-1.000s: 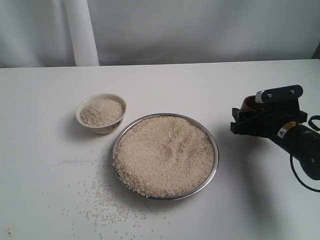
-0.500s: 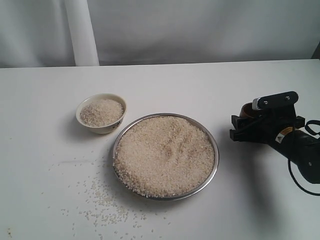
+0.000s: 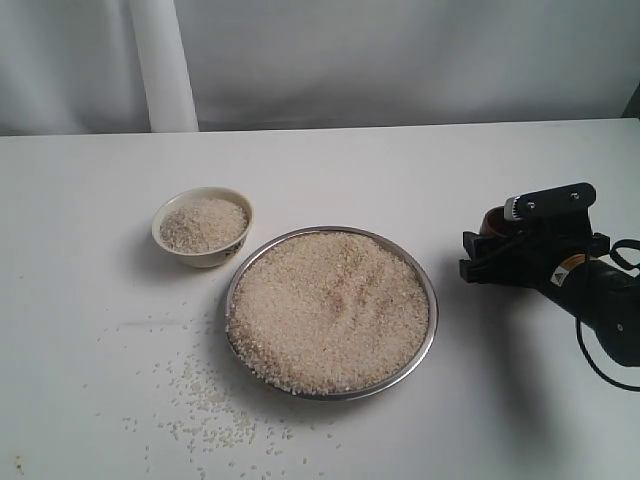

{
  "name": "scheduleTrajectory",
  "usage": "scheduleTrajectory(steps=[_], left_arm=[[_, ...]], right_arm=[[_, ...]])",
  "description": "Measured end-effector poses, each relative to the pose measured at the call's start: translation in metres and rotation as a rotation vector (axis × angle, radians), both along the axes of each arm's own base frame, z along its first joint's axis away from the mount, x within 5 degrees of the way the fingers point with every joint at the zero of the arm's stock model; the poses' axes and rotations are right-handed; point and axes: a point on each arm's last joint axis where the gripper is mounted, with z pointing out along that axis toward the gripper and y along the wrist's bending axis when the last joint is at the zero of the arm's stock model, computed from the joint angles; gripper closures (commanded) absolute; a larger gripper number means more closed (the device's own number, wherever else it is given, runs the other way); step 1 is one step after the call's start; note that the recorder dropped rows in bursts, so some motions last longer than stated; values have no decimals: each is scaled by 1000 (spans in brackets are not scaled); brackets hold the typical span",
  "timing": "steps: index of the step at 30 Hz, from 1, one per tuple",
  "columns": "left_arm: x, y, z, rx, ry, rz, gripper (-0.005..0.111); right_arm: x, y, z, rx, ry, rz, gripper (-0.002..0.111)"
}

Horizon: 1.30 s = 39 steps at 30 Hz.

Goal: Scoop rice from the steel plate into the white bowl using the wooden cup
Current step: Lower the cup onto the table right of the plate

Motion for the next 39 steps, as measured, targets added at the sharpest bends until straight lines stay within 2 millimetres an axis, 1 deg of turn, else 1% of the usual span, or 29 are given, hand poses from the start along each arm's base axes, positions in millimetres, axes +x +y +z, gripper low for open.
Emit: scheduleTrajectory(steps=[9, 11, 13, 14, 16, 18, 20, 21, 23, 25, 32, 36, 39], left_arm=[[0, 0, 0, 0, 0, 0, 107], [0, 0, 0, 0, 0, 0, 107], [0, 0, 0, 0, 0, 0, 107], [0, 0, 0, 0, 0, 0, 107], [0, 0, 0, 0, 0, 0, 107], [0, 0, 0, 0, 0, 0, 107], [0, 0, 0, 0, 0, 0, 107], [0, 0, 0, 0, 0, 0, 107], [0, 0, 0, 0, 0, 0, 107], [0, 0, 0, 0, 0, 0, 107], [0, 0, 0, 0, 0, 0, 107], [0, 0, 0, 0, 0, 0, 107], [0, 0, 0, 0, 0, 0, 107]], right_arm=[[0, 0, 0, 0, 1, 0, 108], [0, 0, 0, -1, 2, 0, 103], [0, 0, 0, -2, 2, 1, 94], [0, 0, 0, -2, 2, 1, 87], [0, 0, 0, -4, 3, 2, 73], [0, 0, 0, -4, 3, 2, 56], [0, 0, 0, -4, 3, 2, 41], [0, 0, 0, -4, 3, 2, 35], [0, 0, 0, -4, 3, 2, 27], [-1, 0, -1, -7, 16, 1, 21], [-1, 0, -2, -9, 25, 1, 12], [-1, 0, -2, -8, 19, 1, 11], [0, 0, 3, -6, 4, 1, 11]])
